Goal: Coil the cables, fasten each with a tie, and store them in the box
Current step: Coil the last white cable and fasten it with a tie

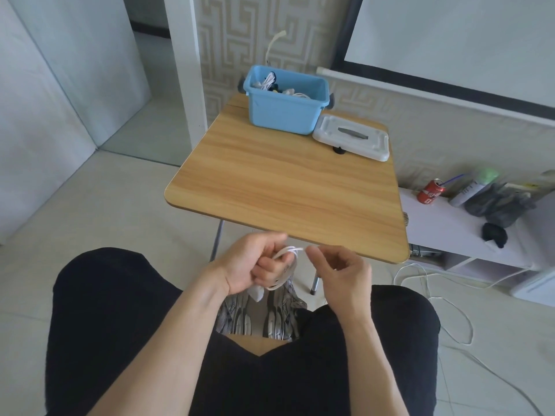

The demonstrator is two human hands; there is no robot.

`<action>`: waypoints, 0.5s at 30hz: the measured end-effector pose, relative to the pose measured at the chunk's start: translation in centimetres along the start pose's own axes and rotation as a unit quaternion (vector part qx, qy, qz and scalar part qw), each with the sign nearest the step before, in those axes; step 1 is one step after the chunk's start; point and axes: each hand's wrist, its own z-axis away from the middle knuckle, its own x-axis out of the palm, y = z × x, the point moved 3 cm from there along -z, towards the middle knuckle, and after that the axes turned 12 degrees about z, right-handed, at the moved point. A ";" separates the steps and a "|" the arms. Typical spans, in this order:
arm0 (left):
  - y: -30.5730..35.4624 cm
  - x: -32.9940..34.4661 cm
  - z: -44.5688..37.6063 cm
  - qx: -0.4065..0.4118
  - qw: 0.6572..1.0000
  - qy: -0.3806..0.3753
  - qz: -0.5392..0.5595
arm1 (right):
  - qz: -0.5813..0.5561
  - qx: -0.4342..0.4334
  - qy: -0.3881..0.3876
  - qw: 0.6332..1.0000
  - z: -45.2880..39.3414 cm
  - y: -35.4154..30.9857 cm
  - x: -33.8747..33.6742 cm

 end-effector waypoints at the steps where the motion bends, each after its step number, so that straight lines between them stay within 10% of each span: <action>1: 0.2 -0.2 0.0 0.001 1.000 -0.008 0.028 | 0.008 0.000 -0.024 1.000 -0.1 0.2 0.3; 9: 0.3 -0.3 -0.2 0.068 0.972 0.017 0.223 | 0.055 -0.033 -0.144 0.987 0.4 0.0 2.8; 15: 2.5 -2.1 0.6 0.279 0.837 0.176 0.437 | 0.130 0.014 -0.233 0.964 0.8 1.7 3.2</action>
